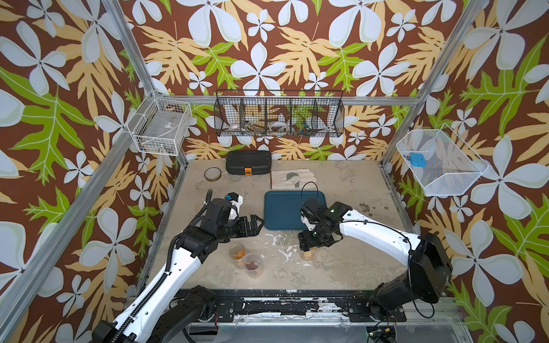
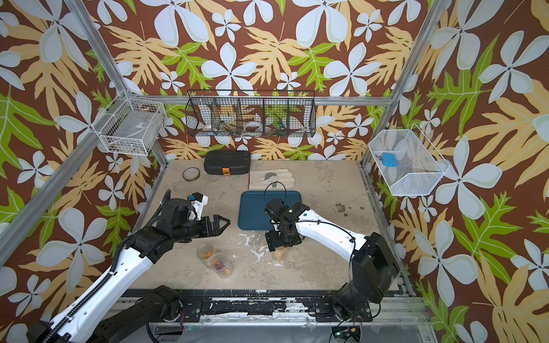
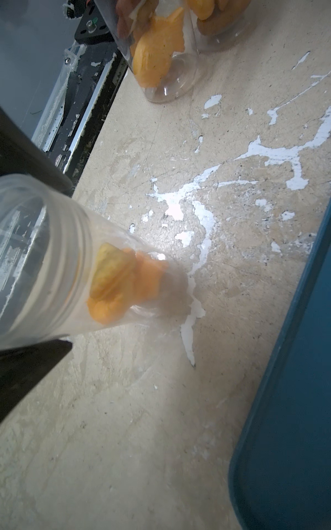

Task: Pour the cookies out of the jar
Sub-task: Pick up the jar from the center of the board.

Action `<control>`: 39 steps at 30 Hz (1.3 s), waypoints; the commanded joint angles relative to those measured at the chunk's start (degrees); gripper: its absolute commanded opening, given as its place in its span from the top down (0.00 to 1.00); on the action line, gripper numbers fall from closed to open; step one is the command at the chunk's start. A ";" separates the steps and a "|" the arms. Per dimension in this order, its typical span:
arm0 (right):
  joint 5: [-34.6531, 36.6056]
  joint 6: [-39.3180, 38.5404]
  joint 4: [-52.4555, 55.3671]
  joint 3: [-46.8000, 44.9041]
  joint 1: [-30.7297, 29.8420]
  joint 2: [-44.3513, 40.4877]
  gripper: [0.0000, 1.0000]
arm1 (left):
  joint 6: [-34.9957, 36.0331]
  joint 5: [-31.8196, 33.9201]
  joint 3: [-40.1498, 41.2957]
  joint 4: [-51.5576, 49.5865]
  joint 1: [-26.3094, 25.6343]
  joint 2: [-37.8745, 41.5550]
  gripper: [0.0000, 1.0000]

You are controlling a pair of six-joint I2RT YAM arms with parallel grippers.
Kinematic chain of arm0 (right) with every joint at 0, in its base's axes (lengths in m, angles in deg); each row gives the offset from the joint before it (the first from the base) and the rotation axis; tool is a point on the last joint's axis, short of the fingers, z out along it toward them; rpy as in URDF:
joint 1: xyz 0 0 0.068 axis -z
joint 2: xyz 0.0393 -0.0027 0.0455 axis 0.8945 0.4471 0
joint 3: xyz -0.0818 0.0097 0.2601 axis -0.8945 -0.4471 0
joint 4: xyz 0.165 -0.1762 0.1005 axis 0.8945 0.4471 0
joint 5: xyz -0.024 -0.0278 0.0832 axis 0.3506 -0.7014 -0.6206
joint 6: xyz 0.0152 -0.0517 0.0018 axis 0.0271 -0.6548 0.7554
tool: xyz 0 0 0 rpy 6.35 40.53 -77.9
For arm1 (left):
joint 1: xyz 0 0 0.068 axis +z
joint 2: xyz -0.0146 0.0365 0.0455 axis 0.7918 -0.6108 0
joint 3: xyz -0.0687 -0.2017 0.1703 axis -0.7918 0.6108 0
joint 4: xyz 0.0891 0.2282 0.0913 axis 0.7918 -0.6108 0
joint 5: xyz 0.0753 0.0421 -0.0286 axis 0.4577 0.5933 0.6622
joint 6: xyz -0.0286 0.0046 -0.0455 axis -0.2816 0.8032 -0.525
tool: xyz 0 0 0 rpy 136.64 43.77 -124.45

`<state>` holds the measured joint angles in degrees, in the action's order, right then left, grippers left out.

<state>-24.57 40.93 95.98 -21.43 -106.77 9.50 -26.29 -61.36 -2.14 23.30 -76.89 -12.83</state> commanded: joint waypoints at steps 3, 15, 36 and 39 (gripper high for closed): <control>0.21 0.32 0.79 0.30 -0.26 0.20 0.23 | 0.70 0.46 0.32 -0.80 -0.02 0.50 0.00; 0.68 0.58 1.31 1.17 -0.19 -0.41 0.34 | 0.43 0.45 0.21 -0.93 0.04 0.63 0.00; -13.45 -4.25 -3.05 13.62 10.59 -0.89 0.39 | -0.13 -2.15 -8.33 -0.22 0.01 -6.81 0.01; -18.60 -4.25 -5.08 14.78 13.05 0.06 0.40 | -0.39 -2.73 -11.58 -0.67 0.01 -9.98 0.01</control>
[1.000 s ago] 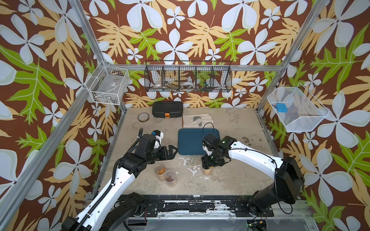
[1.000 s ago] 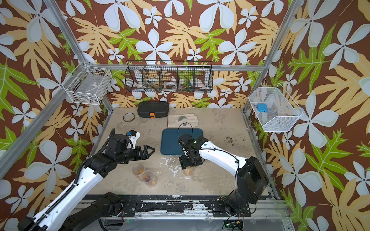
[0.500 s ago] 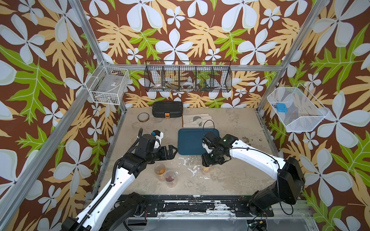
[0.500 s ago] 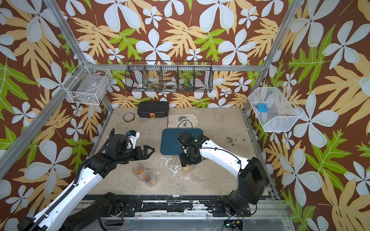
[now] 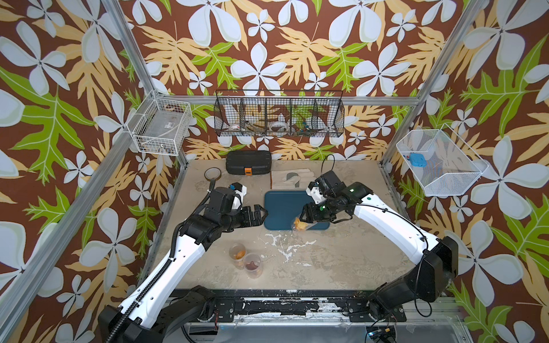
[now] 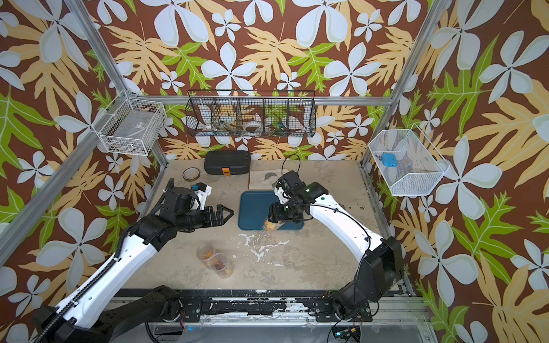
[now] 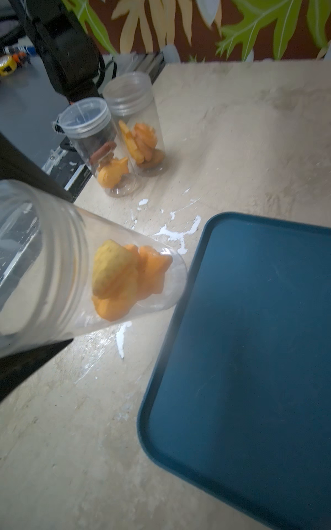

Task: Pour the cookies out of the jar
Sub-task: Pick up the jar from the center of the board.

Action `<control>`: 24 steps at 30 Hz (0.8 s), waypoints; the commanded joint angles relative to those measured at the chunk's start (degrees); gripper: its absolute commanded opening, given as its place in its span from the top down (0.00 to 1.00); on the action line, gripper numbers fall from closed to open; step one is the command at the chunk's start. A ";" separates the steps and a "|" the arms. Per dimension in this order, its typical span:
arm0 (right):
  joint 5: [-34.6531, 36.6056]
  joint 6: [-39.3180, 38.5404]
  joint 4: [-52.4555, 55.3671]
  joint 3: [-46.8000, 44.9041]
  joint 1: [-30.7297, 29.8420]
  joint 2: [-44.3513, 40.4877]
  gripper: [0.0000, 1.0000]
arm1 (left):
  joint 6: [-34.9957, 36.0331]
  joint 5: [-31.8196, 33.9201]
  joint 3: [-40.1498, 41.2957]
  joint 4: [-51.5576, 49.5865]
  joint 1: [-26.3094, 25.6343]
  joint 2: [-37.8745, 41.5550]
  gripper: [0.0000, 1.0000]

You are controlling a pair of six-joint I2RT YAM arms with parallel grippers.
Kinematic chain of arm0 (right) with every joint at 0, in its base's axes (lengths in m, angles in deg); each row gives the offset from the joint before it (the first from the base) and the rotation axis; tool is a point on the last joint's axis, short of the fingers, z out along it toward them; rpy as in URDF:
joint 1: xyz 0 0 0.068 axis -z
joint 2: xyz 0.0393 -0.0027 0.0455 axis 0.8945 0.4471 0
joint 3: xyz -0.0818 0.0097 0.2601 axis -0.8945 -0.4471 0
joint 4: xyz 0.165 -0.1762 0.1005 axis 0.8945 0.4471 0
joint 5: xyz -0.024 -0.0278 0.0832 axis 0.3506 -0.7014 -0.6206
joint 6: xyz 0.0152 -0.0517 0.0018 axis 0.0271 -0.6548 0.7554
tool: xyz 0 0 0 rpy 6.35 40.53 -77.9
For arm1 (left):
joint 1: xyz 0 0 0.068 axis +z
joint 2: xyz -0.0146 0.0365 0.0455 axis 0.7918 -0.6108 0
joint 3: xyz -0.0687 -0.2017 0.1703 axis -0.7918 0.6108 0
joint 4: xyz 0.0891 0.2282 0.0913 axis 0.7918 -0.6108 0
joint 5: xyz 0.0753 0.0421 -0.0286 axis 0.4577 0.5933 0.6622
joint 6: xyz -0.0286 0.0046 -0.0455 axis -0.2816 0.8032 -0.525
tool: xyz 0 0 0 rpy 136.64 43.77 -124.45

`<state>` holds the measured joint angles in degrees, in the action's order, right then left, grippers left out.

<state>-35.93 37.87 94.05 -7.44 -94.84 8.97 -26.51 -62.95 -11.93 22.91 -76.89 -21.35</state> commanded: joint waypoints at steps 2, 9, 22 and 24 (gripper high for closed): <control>-9.75 -1.19 -5.32 0.89 2.02 0.83 0.40 | -0.64 -1.30 -2.35 0.23 0.02 -2.82 0.01; -10.91 0.03 -8.47 0.92 3.18 0.22 0.40 | -5.20 -6.40 -0.93 8.00 0.08 -5.11 0.01; -25.15 -0.21 -15.82 -6.72 11.45 -5.47 0.40 | -9.34 -15.47 0.21 13.84 3.07 -6.03 0.00; -26.46 0.80 -17.08 -7.59 11.96 -6.22 0.40 | -13.72 -19.70 2.94 18.76 4.95 -4.89 0.00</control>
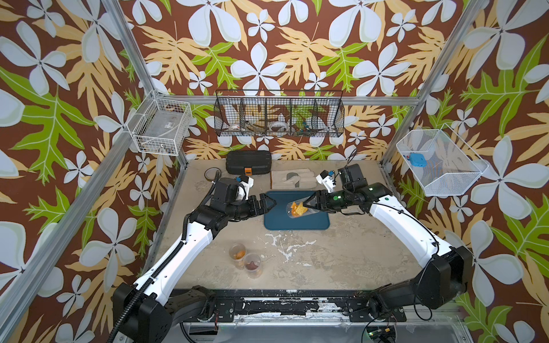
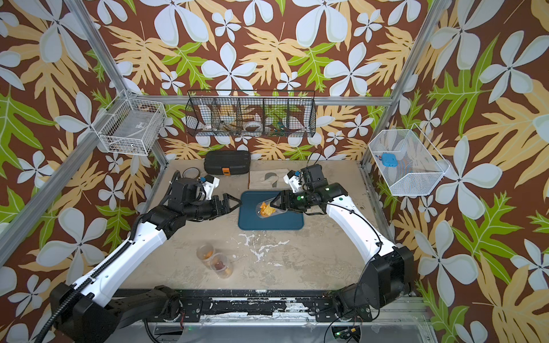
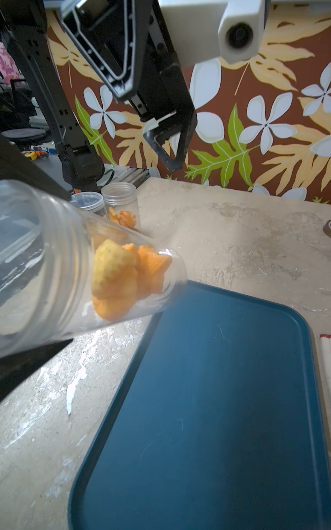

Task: Pour the cookies out of the jar
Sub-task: Pick up the jar from the center of the board.

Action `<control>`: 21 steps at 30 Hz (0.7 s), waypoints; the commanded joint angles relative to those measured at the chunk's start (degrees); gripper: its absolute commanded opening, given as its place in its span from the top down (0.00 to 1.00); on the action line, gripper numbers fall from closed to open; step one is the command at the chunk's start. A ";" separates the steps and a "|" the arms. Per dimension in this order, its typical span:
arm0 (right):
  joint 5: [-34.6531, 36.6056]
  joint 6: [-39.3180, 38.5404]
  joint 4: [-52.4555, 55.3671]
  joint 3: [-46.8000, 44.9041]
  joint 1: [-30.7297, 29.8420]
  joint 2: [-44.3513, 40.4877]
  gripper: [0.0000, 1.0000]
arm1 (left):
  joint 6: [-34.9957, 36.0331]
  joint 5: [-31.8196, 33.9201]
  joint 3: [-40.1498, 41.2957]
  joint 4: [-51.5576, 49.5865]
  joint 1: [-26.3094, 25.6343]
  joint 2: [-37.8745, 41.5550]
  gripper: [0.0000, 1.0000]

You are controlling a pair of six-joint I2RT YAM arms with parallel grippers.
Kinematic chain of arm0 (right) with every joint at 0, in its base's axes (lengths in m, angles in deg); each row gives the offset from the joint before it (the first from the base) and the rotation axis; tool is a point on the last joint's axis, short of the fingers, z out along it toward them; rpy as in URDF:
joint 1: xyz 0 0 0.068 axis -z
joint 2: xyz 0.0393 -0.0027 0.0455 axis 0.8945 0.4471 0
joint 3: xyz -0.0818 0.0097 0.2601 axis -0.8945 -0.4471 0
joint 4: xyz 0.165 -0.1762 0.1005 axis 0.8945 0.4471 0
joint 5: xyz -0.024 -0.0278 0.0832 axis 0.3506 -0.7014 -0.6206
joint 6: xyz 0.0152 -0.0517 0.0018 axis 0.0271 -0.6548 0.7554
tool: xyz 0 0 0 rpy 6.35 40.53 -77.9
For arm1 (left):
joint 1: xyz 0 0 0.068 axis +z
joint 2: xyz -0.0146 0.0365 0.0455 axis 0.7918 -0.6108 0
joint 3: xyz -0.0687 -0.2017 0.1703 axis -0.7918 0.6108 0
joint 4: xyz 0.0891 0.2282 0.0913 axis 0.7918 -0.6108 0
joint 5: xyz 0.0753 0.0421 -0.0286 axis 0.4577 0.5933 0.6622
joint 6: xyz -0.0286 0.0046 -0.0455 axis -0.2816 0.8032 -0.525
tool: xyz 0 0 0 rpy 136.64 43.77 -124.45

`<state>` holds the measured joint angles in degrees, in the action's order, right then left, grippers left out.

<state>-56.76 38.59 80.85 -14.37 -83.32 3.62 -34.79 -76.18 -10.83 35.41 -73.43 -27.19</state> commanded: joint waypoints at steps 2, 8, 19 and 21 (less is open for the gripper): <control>-8.55 2.69 -7.22 -2.55 0.45 -2.07 0.40 | -10.30 -10.66 4.74 13.09 2.34 1.75 0.00; -12.11 6.22 -13.47 -5.96 0.45 -5.34 0.40 | -19.57 -16.46 10.75 26.14 2.45 1.91 0.00; -20.20 15.38 -26.21 -12.20 0.24 -10.62 0.40 | -37.75 -21.61 21.72 51.71 2.45 4.40 0.00; -21.90 17.62 -29.39 -13.22 -0.27 -11.12 0.39 | -41.23 -22.12 22.93 56.69 2.43 4.42 0.00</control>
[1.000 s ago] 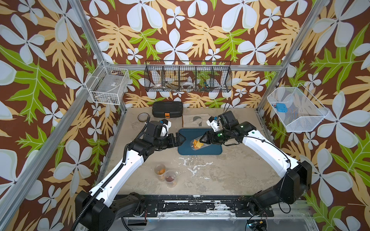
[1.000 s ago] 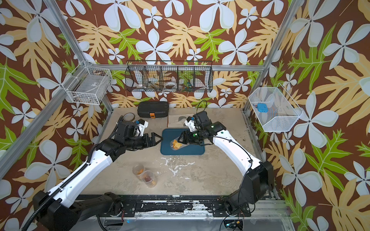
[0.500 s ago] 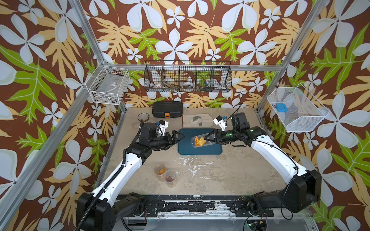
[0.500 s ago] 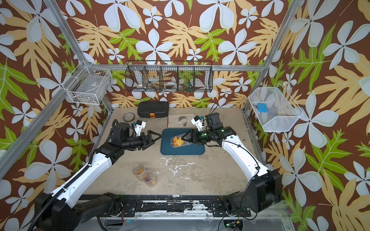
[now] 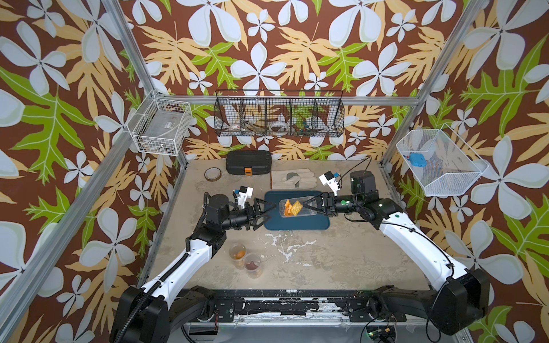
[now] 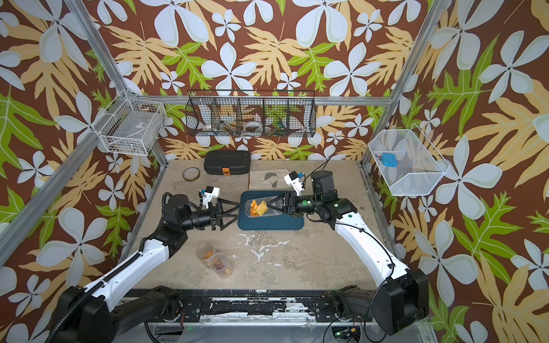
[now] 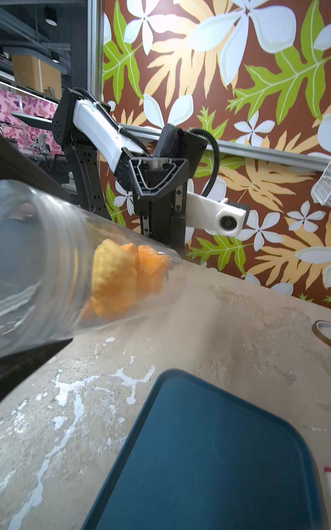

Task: Pour the cookies out of the jar
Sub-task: Pick up the jar from the center of the board.

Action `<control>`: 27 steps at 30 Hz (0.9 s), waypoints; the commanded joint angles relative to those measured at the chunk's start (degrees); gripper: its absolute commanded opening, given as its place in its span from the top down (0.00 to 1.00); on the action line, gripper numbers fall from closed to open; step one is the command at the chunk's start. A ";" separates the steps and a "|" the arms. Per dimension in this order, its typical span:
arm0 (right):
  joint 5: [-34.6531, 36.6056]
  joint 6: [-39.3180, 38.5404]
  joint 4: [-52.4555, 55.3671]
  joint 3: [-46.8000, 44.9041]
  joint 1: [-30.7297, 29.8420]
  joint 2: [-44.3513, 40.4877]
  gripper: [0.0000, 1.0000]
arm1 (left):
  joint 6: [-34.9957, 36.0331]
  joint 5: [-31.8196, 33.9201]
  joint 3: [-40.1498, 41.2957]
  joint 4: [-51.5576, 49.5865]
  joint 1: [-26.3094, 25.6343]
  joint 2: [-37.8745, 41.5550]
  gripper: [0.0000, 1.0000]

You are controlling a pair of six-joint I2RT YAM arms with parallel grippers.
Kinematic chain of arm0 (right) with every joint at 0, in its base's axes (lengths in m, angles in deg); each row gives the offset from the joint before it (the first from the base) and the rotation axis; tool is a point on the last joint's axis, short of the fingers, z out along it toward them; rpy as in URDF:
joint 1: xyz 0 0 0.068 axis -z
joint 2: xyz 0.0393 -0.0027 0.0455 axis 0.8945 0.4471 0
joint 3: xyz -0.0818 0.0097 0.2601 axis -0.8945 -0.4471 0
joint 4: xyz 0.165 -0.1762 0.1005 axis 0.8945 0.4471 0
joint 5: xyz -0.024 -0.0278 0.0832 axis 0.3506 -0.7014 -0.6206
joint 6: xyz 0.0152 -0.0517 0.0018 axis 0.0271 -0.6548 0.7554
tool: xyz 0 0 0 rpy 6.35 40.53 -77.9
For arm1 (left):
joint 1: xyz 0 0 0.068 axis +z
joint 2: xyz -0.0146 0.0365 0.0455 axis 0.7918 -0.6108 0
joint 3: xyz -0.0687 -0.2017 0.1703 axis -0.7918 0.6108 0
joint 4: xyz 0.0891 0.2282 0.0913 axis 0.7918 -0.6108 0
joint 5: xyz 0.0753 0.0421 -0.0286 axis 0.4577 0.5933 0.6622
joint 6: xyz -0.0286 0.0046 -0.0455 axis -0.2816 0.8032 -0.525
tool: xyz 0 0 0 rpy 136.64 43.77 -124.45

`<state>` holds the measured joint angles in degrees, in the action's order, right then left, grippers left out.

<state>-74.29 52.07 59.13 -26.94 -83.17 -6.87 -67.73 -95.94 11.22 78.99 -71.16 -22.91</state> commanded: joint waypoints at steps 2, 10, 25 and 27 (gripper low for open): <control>-4.86 6.22 -10.44 -1.28 -1.17 -1.40 0.39 | -9.00 -2.54 1.13 13.65 0.17 0.16 0.00; -6.74 10.09 -16.44 -1.13 -3.24 0.17 0.39 | -13.52 -4.25 -0.89 21.26 0.09 -3.44 0.00; -6.87 9.75 -16.93 0.30 -3.25 4.44 0.39 | -19.02 -7.28 -3.53 29.48 -3.08 -7.70 0.00; -6.78 9.77 -16.95 0.02 -3.26 4.68 0.39 | -21.06 -7.33 -3.23 32.53 -3.08 -8.14 0.00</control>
<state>-82.95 62.13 42.43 -26.77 -86.45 -2.55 -85.42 -101.47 7.94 102.93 -74.05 -30.95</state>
